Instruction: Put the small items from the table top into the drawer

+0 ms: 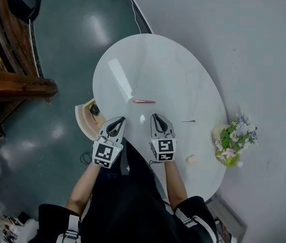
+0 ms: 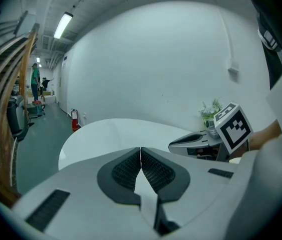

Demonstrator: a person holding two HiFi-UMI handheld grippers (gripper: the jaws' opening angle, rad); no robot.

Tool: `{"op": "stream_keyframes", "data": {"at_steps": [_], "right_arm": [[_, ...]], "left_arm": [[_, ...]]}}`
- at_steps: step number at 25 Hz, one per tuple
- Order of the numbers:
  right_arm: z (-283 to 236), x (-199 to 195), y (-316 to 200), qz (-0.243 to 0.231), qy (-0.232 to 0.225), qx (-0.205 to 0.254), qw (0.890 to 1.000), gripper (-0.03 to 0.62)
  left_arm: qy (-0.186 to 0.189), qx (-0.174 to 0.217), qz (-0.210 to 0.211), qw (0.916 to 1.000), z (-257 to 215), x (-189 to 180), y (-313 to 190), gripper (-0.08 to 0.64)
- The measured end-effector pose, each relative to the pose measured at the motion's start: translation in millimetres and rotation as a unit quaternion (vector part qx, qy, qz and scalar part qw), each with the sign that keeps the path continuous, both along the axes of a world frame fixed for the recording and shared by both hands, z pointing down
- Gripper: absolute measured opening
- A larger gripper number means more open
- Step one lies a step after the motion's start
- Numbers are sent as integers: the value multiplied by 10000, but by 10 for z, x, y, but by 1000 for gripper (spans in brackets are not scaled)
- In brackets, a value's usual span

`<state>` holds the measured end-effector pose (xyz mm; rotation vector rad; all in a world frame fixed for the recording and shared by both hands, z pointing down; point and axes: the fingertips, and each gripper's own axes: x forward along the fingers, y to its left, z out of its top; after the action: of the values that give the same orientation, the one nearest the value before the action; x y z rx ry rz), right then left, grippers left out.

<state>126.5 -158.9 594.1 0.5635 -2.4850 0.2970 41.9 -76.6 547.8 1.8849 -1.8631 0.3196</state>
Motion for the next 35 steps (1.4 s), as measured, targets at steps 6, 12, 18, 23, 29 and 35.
{"op": "stream_keyframes", "data": {"at_steps": [6,12,18,23,29,35], "right_arm": [[50,-172,-89,-338,43,-4,9994,41],[177,-328,-154,-671,150,-62,9976,73],[370,-435,-204,-901,386,-53,9952,183],[493,-526,-254,-968,518,-33,9939,216],[610,-557,-290,-1086,685,72,9917,225],[632,-573,-273,-1179,862,91,9892,225]], "left_arm": [[-20,-16,-81,10000,-35,-40,-14,21],[-15,-7,-190,9998,-62,-86,-16,21],[-14,-78,-293,9995,-21,-122,35,21],[2,-113,-385,9992,21,-181,55,21],[4,-118,-430,9990,25,-220,32,21],[10,-105,-498,9987,14,-262,32,21]]}}
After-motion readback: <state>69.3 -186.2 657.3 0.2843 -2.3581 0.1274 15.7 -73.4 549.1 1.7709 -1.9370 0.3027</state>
